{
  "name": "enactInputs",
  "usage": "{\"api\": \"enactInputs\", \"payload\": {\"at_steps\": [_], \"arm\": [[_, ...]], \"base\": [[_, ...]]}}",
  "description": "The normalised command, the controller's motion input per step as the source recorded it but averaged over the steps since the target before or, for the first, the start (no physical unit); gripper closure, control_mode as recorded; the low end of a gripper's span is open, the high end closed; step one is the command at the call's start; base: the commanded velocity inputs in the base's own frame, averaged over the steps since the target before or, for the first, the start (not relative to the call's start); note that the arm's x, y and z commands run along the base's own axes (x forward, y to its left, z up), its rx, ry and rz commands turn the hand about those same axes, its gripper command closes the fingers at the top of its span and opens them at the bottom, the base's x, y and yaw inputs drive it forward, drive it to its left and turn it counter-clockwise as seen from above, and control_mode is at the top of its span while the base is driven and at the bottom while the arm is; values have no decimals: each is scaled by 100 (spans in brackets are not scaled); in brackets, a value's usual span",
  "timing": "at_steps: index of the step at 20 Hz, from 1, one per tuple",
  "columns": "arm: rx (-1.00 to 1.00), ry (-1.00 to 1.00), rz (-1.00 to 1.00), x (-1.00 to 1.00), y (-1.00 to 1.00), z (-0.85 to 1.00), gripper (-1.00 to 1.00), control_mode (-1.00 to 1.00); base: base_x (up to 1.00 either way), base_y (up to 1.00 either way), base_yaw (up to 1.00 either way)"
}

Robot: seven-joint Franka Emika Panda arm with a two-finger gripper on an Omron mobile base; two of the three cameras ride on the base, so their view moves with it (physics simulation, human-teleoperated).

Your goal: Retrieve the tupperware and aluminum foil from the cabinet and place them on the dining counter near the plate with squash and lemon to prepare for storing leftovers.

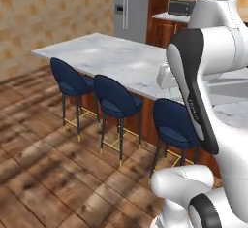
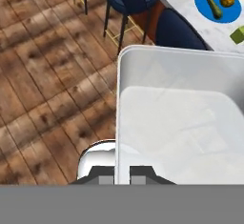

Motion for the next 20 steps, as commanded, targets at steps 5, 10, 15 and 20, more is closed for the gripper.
{"api": "enactInputs", "payload": {"at_steps": [5, 10, 15, 20], "arm": [[0, 0, 0, 0, 0, 0, 100, 100], [0, 0, 0, 0, 0, 0, 100, 100], [0, 0, 0, 0, 0, 0, 100, 100], [0, 0, 0, 0, 0, 0, 100, 100]], "base": [[99, 40, -55], [87, 13, -58], [87, 0, -57], [89, 0, -56]]}}
